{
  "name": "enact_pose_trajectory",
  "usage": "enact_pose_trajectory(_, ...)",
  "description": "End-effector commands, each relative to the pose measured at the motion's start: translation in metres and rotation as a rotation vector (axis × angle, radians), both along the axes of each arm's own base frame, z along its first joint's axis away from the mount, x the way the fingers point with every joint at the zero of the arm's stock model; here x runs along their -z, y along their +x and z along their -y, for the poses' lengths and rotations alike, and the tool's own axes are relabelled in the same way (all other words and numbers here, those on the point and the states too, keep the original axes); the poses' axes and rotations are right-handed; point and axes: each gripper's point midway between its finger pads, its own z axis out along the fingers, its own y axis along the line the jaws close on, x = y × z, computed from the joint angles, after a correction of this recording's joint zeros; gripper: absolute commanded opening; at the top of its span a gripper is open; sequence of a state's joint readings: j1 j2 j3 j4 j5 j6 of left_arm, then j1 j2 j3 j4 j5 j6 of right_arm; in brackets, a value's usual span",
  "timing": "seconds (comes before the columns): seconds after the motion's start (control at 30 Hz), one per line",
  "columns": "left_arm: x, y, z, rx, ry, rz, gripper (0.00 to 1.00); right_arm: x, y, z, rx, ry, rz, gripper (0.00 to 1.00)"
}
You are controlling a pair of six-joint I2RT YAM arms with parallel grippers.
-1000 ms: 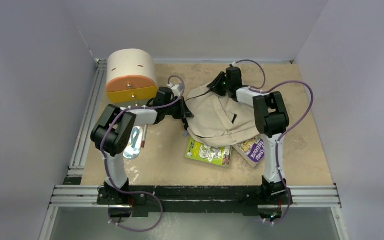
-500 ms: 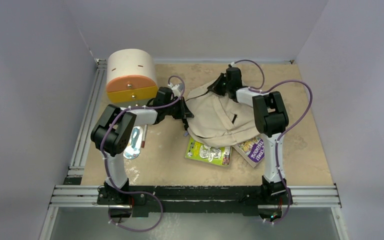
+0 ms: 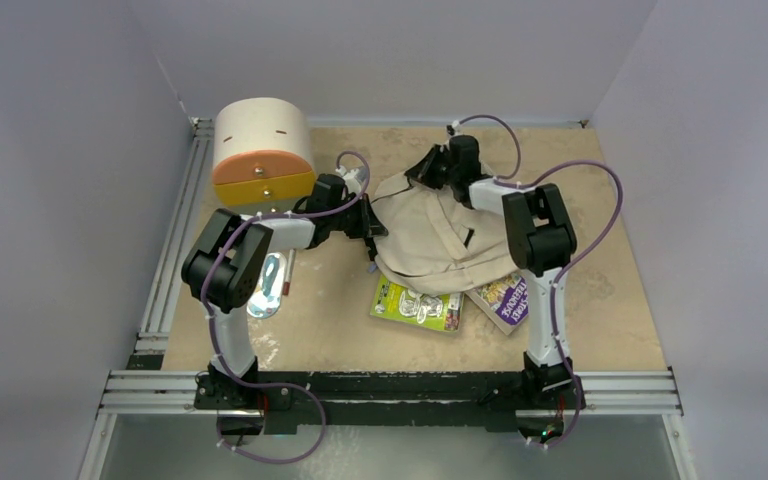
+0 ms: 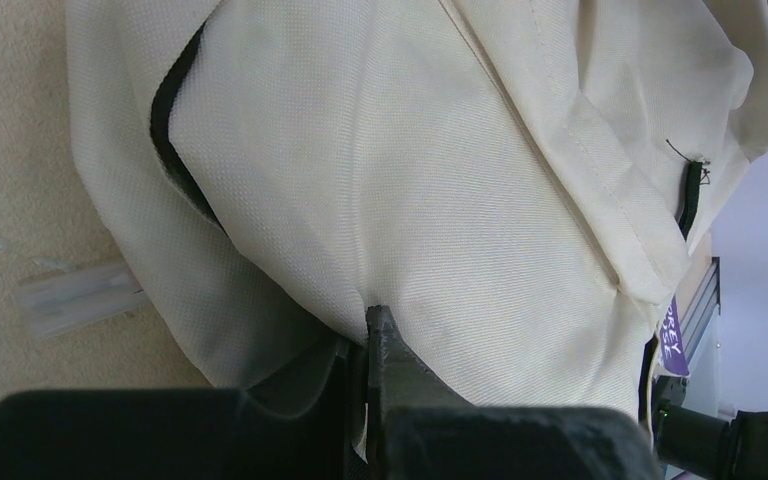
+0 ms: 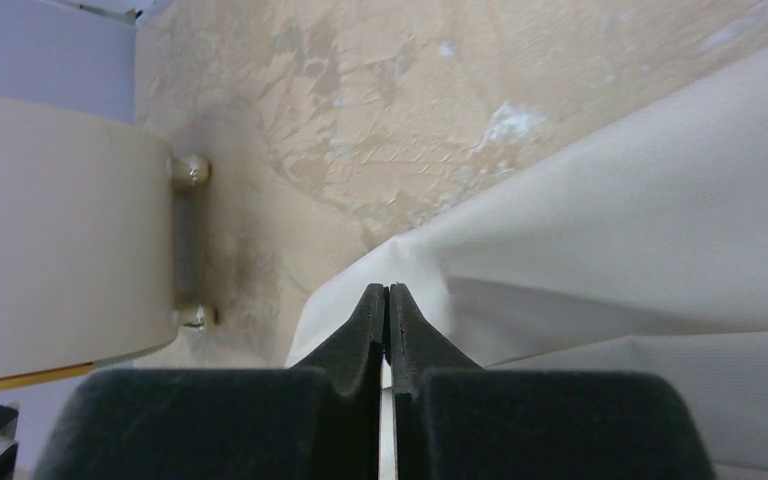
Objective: Pack the student bag
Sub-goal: Unzip the student bag at the center of the board.
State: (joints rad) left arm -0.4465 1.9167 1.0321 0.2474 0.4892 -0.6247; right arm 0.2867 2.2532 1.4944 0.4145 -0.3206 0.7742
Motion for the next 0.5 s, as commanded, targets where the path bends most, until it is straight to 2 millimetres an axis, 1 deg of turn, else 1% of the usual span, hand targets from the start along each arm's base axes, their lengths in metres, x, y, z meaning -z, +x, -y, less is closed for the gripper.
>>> enact_pose_trajectory(0.0,-0.013,-0.012,0.017,0.085,-0.053,0.006,0.00,-0.056,-0.009,-0.028,-0.075,0.069,0.106,0.00)
enact_pose_trajectory(0.13,-0.013,-0.012,0.018,0.086,-0.056,0.006,0.00,-0.060,-0.018,-0.046,-0.098,0.088,0.093,0.00)
enact_pose_trajectory(0.37,-0.014,-0.012,0.018,0.088,-0.058,0.006,0.00,-0.076,-0.035,-0.081,-0.154,0.132,0.093,0.00)
enact_pose_trajectory(0.47,-0.015,-0.012,0.018,0.088,-0.059,0.009,0.00,-0.083,-0.043,-0.093,-0.178,0.148,0.098,0.00)
